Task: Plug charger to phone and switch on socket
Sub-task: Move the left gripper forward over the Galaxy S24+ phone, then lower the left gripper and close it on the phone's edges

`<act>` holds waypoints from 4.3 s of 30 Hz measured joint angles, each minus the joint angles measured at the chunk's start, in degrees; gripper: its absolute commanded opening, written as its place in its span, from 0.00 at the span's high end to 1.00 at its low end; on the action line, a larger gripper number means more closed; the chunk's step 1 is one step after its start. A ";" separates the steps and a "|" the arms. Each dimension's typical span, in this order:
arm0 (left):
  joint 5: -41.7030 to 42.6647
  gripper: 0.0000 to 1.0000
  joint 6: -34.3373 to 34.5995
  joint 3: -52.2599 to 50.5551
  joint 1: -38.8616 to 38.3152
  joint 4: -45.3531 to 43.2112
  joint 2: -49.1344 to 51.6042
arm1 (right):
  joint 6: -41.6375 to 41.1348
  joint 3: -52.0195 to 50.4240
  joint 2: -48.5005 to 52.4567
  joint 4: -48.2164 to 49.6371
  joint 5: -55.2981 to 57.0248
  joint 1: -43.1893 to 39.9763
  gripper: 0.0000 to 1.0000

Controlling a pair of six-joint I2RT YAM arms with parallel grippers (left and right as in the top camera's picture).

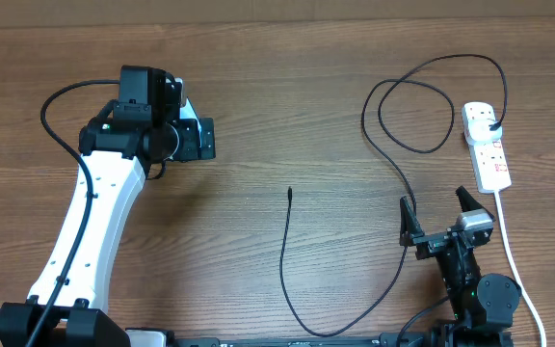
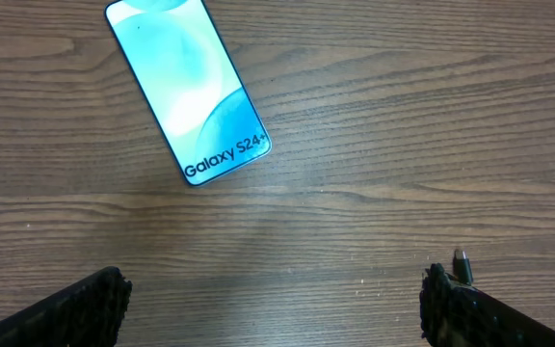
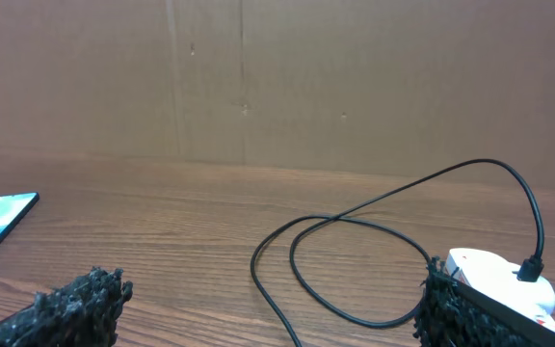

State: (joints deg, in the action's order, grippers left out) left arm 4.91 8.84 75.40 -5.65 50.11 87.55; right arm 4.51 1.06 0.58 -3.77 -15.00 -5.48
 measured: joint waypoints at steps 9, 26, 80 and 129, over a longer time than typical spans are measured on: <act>0.00 0.00 0.00 0.00 0.00 0.00 0.00 | 0.00 0.00 0.00 0.00 0.00 0.00 0.00; 0.02 0.00 0.00 0.00 0.00 0.13 0.00 | 0.00 0.00 0.00 -0.02 0.00 0.00 0.00; 3.28 0.00 24.13 26.36 5.75 12.57 25.20 | 0.02 0.00 0.00 -0.02 0.00 0.00 0.00; -0.35 0.44 24.20 52.92 5.27 26.95 51.87 | 0.00 0.00 0.00 -0.02 0.00 0.00 0.00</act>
State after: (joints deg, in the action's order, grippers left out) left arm 4.56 33.04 128.31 -0.38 77.06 139.41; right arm 4.51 1.06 0.58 -3.79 -15.00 -5.48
